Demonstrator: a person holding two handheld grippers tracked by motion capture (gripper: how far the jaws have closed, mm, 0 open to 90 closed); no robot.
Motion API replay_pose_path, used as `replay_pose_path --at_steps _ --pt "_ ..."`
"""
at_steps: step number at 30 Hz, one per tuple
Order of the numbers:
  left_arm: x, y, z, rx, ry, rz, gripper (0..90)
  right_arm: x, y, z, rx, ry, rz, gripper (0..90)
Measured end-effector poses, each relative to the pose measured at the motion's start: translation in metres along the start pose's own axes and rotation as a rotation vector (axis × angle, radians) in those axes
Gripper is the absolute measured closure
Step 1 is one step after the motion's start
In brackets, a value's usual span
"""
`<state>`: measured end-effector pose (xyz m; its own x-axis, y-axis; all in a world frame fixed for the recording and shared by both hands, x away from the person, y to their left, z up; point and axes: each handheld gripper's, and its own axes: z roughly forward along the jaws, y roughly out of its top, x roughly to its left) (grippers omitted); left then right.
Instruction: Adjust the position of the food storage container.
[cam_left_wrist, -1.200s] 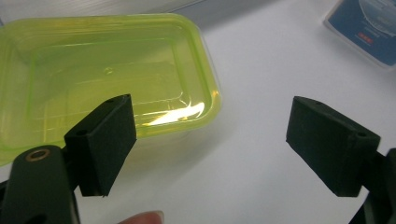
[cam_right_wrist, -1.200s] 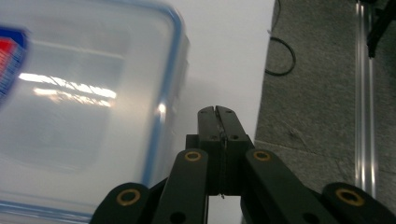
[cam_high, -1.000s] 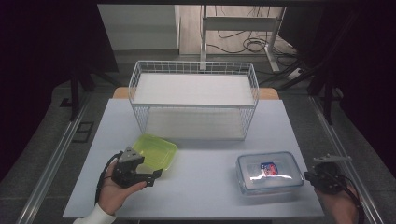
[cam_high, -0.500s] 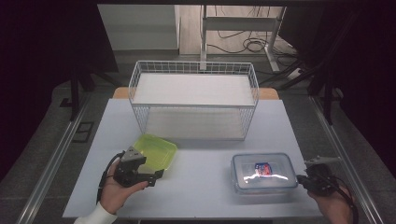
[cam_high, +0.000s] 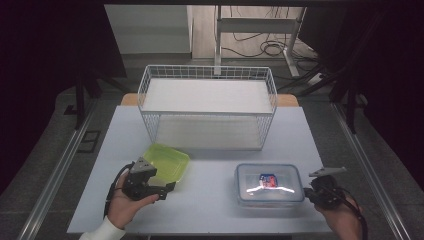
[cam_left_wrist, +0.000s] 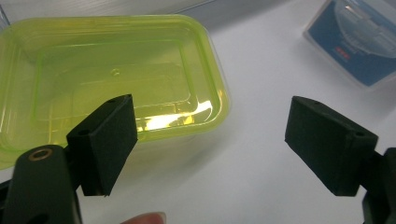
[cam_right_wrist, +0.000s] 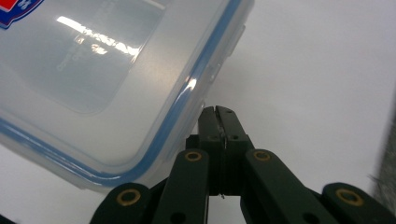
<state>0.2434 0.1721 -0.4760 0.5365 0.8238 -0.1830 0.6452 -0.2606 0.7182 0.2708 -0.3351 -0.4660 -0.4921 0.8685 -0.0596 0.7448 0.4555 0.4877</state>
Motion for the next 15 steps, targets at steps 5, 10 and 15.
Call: replay_pose_path --at_steps 5,10,15 --pt "-0.001 0.0 0.001 0.004 0.0 0.001 16.5 0.026 0.019 0.011 -0.034 -0.011 -0.07 89.3" --pt "0.0 -0.001 0.0 0.004 0.001 0.002 16.6 0.035 0.027 0.014 -0.067 -0.02 -0.09 89.3" --pt "0.0 -0.001 0.0 0.003 -0.001 -0.005 16.6 0.035 0.027 0.017 -0.086 0.001 -0.075 89.2"
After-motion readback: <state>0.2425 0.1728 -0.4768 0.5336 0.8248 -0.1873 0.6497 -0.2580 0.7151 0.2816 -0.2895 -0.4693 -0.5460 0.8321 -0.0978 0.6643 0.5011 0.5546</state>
